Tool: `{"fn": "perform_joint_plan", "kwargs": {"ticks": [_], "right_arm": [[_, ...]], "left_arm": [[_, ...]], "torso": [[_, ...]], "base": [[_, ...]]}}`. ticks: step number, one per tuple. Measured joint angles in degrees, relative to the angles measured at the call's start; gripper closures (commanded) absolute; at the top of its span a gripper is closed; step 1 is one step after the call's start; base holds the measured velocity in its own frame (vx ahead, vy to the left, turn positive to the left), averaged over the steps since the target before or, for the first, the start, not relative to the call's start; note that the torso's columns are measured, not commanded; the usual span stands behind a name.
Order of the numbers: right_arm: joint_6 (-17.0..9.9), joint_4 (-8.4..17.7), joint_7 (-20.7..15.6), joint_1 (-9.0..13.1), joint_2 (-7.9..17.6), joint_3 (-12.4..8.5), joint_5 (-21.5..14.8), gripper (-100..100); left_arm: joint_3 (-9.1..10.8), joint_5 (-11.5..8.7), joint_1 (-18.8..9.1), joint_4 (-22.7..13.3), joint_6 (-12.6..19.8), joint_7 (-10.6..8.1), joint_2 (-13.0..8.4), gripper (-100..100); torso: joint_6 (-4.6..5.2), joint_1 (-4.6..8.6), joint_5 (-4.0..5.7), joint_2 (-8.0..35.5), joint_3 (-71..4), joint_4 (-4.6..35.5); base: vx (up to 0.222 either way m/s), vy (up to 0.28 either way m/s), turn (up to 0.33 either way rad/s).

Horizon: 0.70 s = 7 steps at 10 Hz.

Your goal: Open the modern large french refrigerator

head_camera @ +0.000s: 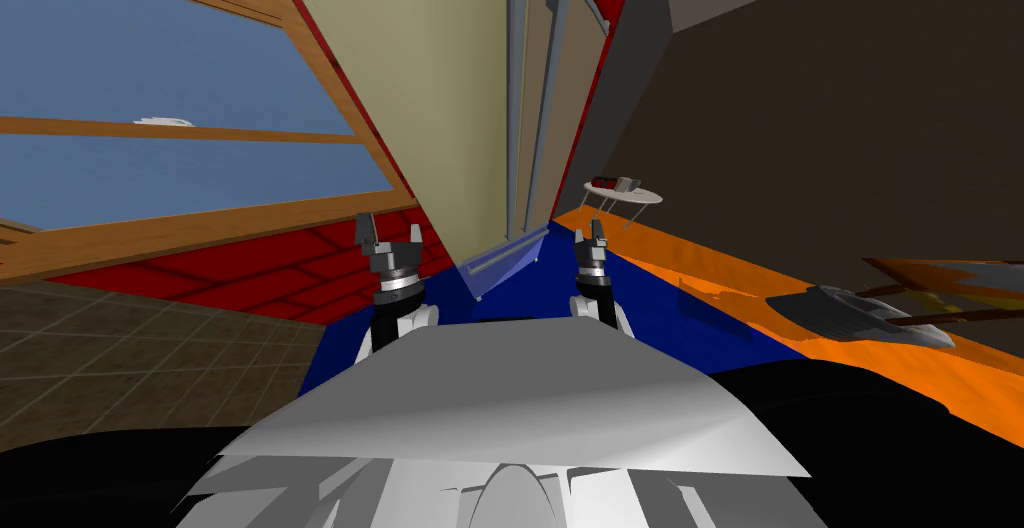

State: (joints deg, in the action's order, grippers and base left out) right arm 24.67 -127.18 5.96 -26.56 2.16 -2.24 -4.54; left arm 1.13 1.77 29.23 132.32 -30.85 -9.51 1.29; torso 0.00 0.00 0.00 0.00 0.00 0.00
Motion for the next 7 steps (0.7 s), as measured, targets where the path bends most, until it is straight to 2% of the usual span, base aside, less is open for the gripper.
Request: {"fn": "perform_joint_plan", "kwargs": {"ticks": [2,7], "right_arm": [[0.0,0.0,0.0,0.0,0.0,0.0,0.0,0],[0.0,0.0,0.0,0.0,0.0,0.0,0.0,0]], "left_arm": [[0.00,0.0,0.0,0.0,0.0,0.00,0.0,0],[0.00,0.0,0.0,0.0,0.0,0.00,0.0,0]], "torso": [[0.00,0.00,0.00,6.0,-12.0,6.0],[0.00,0.00,0.00,26.9,-53.8,26.9]], "base": [[0.000,0.000,0.000],[0.000,0.000,0.000]]}}
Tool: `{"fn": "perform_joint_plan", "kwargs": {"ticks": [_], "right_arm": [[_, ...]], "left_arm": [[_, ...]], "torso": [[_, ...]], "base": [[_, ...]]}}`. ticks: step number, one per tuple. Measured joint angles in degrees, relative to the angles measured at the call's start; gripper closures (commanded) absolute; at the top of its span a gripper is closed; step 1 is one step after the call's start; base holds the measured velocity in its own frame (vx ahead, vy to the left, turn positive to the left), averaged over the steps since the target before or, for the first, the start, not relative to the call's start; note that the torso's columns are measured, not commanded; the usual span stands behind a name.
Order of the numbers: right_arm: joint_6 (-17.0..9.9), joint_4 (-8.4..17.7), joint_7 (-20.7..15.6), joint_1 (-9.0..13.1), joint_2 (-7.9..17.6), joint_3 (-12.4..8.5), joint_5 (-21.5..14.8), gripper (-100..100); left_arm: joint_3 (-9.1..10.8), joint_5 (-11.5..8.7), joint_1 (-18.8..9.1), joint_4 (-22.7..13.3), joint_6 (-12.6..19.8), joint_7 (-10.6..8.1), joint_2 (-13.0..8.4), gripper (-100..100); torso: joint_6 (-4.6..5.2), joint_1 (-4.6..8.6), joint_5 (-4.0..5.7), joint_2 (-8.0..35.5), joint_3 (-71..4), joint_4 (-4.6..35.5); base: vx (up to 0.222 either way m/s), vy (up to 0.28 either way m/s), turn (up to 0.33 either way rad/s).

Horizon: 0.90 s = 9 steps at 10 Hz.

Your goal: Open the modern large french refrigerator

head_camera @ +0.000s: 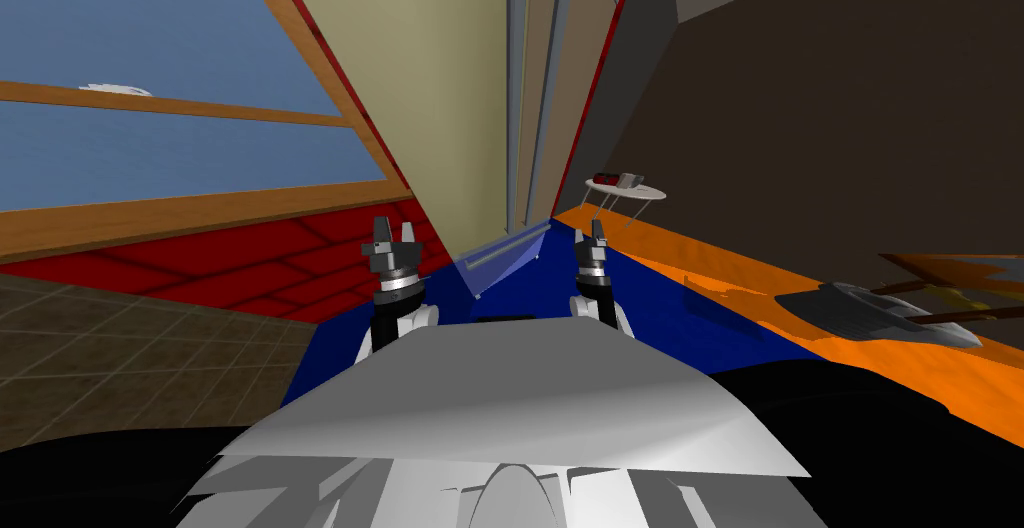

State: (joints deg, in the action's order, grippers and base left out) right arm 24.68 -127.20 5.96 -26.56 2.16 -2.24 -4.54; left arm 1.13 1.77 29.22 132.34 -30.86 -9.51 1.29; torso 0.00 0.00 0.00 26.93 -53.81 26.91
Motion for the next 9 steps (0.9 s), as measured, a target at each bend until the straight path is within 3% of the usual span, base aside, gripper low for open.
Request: {"fn": "perform_joint_plan", "kwargs": {"ticks": [2,3,5,9], "right_arm": [[0.0,0.0,0.0,0.0,0.0,0.0,0.0,0],[0.0,0.0,0.0,0.0,0.0,0.0,0.0,0],[0.0,0.0,0.0,0.0,0.0,0.0,0.0,0],[0.0,0.0,0.0,0.0,0.0,0.0,0.0,0]], "left_arm": [[0.00,0.0,0.0,0.0,0.0,0.00,0.0,0],[0.00,0.0,0.0,0.0,0.0,0.00,0.0,-100],[-0.01,0.1,-0.1,-1.1,-0.4,0.17,-2.5,-100],[-0.19,0.4,-0.9,-5.2,-1.4,1.06,-7.3,-100]], "torso": [[0.00,0.00,0.00,8.5,-16.9,8.5],[0.00,0.00,0.00,12.7,-25.4,12.7],[0.00,-0.04,-0.01,15.1,-30.5,15.1],[0.00,0.00,0.00,15.3,-30.8,15.4]], "base": [[0.000,0.000,0.000],[0.009,0.002,-0.002],[0.014,0.008,-0.006],[0.029,0.013,-0.008]]}}
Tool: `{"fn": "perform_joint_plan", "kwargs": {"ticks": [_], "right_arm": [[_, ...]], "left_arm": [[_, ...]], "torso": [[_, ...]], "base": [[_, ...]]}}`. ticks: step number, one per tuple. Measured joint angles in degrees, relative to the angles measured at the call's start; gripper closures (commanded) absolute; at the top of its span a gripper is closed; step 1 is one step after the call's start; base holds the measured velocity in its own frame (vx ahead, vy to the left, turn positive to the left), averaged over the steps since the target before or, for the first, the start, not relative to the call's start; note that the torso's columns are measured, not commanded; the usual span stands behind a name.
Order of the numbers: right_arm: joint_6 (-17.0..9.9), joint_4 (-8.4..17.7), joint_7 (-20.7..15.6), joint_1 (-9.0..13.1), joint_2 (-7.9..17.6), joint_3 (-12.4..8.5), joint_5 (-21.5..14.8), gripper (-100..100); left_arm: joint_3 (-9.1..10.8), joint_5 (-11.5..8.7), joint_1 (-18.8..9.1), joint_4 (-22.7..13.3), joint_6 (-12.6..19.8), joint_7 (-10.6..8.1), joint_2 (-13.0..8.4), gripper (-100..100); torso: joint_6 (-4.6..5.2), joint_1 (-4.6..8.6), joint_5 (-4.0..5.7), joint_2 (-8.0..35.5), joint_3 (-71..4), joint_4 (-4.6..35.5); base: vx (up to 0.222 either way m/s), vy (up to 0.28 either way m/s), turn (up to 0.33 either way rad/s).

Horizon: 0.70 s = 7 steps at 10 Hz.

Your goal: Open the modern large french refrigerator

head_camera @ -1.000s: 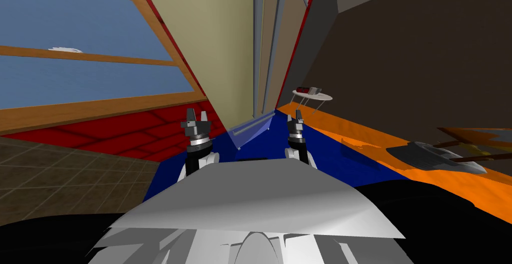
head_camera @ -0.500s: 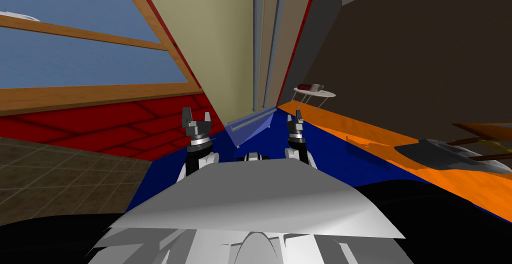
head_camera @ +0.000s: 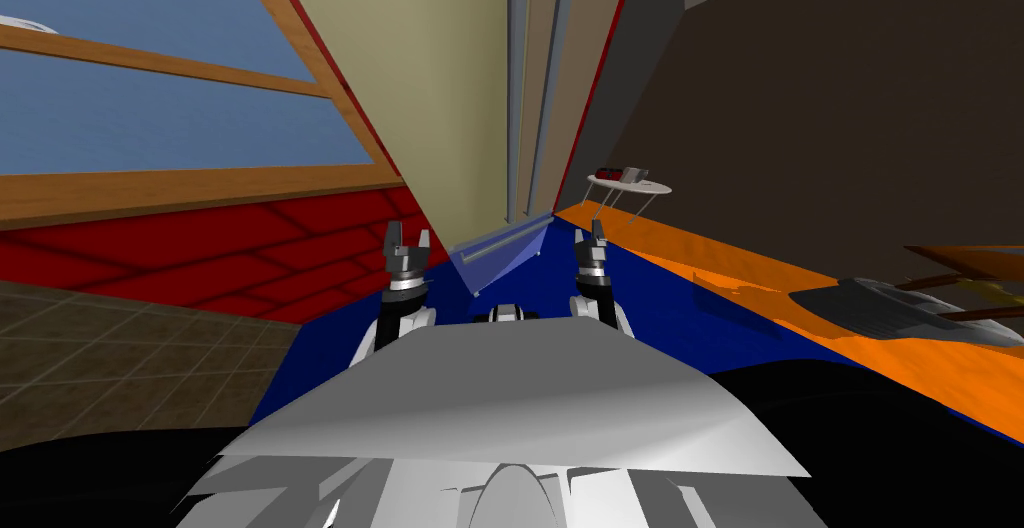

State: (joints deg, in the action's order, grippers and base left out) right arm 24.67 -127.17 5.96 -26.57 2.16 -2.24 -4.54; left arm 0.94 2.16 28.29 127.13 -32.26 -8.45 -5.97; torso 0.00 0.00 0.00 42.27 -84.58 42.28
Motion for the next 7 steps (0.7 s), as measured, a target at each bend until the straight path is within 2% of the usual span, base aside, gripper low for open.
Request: {"fn": "perform_joint_plan", "kwargs": {"ticks": [3,7], "right_arm": [[0.0,0.0,0.0,0.0,0.0,0.0,0.0,0],[0.0,0.0,0.0,0.0,0.0,0.0,0.0,0]], "left_arm": [[-0.06,0.3,-0.8,-4.7,-1.3,0.88,-2.5,-100],[-0.70,1.1,-2.0,-11.0,-3.0,2.59,-4.0,-100]], "torso": [[0.00,-0.02,0.00,0.0,0.0,0.0],[0.00,0.03,0.01,0.1,0.0,0.0]], "base": [[0.041,0.024,-0.012],[0.036,0.019,-0.010]]}}
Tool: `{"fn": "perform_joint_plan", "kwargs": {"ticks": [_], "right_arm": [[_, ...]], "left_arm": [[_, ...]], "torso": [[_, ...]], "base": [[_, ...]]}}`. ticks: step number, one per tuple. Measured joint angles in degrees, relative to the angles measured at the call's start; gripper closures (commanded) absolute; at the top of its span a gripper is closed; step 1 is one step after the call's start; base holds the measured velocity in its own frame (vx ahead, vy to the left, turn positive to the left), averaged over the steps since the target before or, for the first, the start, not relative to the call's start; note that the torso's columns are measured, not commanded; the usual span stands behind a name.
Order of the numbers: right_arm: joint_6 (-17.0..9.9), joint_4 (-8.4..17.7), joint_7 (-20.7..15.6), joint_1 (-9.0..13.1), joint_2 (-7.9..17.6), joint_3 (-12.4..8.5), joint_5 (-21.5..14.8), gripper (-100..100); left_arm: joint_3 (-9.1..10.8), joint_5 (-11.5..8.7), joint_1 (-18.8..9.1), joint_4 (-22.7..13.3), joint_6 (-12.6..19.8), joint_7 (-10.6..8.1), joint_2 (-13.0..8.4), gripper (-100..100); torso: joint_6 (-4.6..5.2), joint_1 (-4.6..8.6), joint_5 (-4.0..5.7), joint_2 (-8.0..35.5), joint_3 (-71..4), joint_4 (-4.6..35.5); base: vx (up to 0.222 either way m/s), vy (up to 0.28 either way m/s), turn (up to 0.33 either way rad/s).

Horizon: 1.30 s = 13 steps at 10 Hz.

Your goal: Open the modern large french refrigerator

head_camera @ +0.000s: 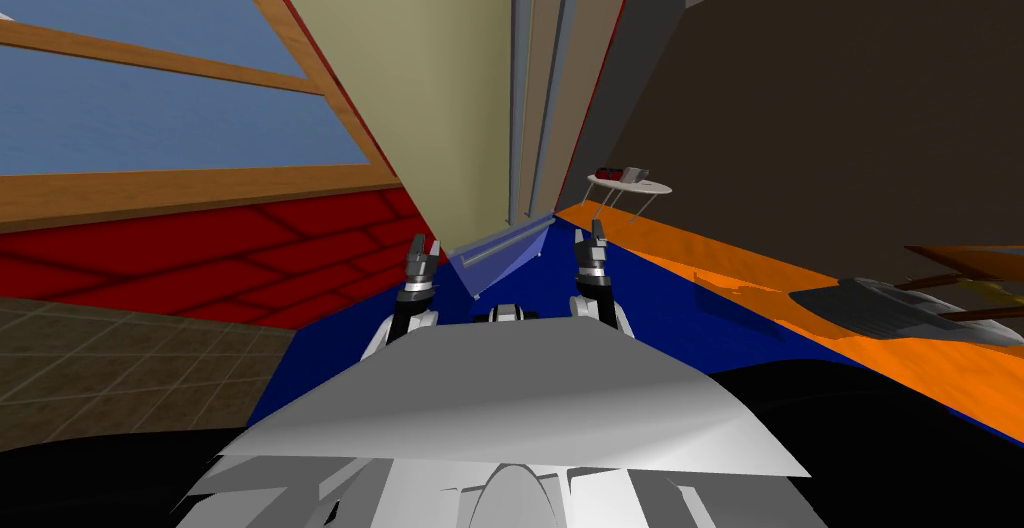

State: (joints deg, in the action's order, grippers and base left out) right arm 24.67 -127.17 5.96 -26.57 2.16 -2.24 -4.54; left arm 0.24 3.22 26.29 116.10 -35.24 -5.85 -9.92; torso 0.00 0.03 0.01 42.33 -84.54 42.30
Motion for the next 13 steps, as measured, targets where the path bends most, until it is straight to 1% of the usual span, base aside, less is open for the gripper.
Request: {"fn": "perform_joint_plan", "kwargs": {"ticks": [2,4,6,7,10,13], "right_arm": [[0.0,0.0,0.0,0.0,0.0,0.0,0.0,0],[0.0,0.0,0.0,0.0,0.0,0.0,0.0,0],[0.0,0.0,0.0,0.0,0.0,0.0,0.0,0],[0.0,0.0,0.0,0.0,0.0,0.0,0.0,0],[0.0,0.0,0.0,0.0,0.0,0.0,0.0,0],[0.0,0.0,0.0,0.0,0.0,0.0,0.0,0]], "left_arm": [[0.20,0.1,-0.9,-3.4,-0.7,0.44,-0.9,-100],[0.03,0.3,-1.3,-6.1,-1.4,1.06,-1.2,-100],[-0.41,0.8,-2.1,-9.1,-1.9,2.02,-1.2,-100],[-0.31,0.8,-2.5,-10.8,-2.3,2.26,-1.6,-100],[-0.54,1.1,-2.7,-14.5,-3.6,3.03,-1.7,-100],[-0.87,1.7,-4.3,-20.0,-4.8,4.38,-1.6,-100]], "torso": [[0.00,-0.04,-0.01,-0.1,0.0,0.0],[0.01,-0.01,0.00,-0.1,0.0,0.0],[0.00,-0.03,-0.01,-0.1,0.0,0.0],[0.00,-0.03,-0.01,0.0,0.0,0.0],[0.00,-0.02,0.00,0.0,0.0,0.0],[0.00,-0.03,-0.01,-0.1,-0.1,0.0]], "base": [[0.034,0.020,-0.011],[0.044,0.017,-0.013],[0.034,0.018,-0.008],[0.021,0.014,-0.007],[0.027,0.017,-0.009],[0.046,0.022,-0.013]]}}
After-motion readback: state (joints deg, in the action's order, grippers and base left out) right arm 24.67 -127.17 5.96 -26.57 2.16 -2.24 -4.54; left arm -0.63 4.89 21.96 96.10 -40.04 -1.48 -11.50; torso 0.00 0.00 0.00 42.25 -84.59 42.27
